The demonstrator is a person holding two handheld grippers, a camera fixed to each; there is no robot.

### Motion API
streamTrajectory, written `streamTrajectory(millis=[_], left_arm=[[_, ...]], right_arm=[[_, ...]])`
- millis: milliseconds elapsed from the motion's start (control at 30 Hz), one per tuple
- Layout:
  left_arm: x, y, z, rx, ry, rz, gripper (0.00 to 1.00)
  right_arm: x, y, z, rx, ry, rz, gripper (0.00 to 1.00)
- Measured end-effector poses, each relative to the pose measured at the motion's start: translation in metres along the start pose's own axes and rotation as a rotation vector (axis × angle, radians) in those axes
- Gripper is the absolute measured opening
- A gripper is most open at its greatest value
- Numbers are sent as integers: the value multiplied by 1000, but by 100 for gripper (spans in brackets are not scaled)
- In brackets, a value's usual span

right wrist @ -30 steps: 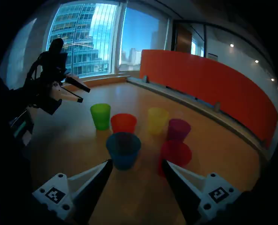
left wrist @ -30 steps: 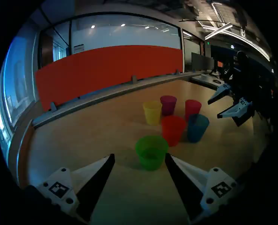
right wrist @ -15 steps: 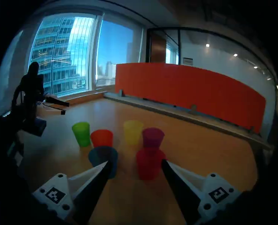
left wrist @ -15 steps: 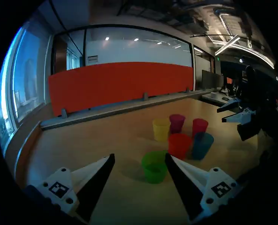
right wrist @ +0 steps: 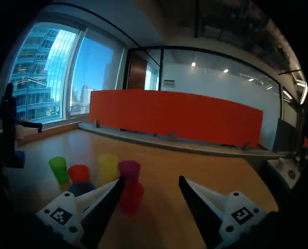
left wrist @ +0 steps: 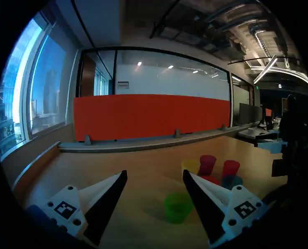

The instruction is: Pour water

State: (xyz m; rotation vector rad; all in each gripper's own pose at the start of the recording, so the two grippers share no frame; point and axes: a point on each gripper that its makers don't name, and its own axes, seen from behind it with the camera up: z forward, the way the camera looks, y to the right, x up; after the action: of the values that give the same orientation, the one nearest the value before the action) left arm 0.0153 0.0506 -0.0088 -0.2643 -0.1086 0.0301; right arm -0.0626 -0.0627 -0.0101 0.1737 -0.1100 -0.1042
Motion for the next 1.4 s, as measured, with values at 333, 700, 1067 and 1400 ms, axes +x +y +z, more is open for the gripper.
streamTrajectory(millis=[333,700,1067,1400], left_arm=[[11,1,-2,84,69,-34,100],[9,-7,-5,150,105,-44,100],[11,-15,-3,197,140,-26,100],[1,-25,-4,249,172,-3,100]], right_arm=[[18,27,-5,-170,94,25,100],[11,55,-12,-284,128,143,100],[20,65,-11,-291,139,158,100],[16,71,-13,-326,110,139,100]])
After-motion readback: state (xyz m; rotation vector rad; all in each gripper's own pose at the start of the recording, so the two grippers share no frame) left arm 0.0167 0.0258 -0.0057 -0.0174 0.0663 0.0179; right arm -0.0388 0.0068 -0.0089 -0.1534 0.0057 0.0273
